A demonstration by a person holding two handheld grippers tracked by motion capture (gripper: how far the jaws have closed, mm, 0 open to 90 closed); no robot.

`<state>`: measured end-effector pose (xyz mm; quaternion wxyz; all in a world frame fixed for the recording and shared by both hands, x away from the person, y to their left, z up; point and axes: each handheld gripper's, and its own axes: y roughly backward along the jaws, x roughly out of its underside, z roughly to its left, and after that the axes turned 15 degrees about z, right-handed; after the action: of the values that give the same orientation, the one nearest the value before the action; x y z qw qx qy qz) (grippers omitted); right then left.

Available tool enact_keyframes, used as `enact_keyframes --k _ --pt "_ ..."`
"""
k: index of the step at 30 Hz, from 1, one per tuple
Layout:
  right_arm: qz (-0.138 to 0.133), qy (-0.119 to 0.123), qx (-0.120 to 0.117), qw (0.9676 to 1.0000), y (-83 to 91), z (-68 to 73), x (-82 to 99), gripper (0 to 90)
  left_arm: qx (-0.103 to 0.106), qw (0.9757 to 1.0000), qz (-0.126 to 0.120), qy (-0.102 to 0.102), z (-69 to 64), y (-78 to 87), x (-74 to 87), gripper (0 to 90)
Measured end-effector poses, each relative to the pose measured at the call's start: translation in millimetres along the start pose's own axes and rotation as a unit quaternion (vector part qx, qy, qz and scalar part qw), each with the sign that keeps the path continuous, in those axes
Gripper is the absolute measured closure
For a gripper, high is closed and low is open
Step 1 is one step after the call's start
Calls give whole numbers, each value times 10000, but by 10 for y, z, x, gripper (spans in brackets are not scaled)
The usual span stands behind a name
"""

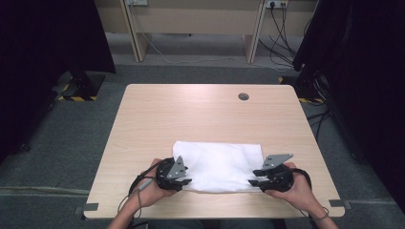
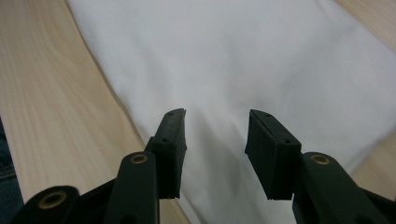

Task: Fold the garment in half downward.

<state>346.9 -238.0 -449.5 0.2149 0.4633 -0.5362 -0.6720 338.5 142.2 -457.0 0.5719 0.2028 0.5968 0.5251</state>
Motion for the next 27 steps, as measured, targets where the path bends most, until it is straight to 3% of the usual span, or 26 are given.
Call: enact_keyframes --k 5,10,17,27 --pt "120 -43 86 9999 32 -18 148 543 64 9998 183 37 -7 -11 120 557" --pt "319 15 166 9994 -27 -6 189 549 44 9997 201 110 8 -46 153 570" --pt "188 -102 81 9997 -57 -58 172 561 -46 9995 298 77 51 -94 96 582" --pt "92 -285 127 9995 -111 -235 69 567 -126 9993 187 309 215 -189 49 588"
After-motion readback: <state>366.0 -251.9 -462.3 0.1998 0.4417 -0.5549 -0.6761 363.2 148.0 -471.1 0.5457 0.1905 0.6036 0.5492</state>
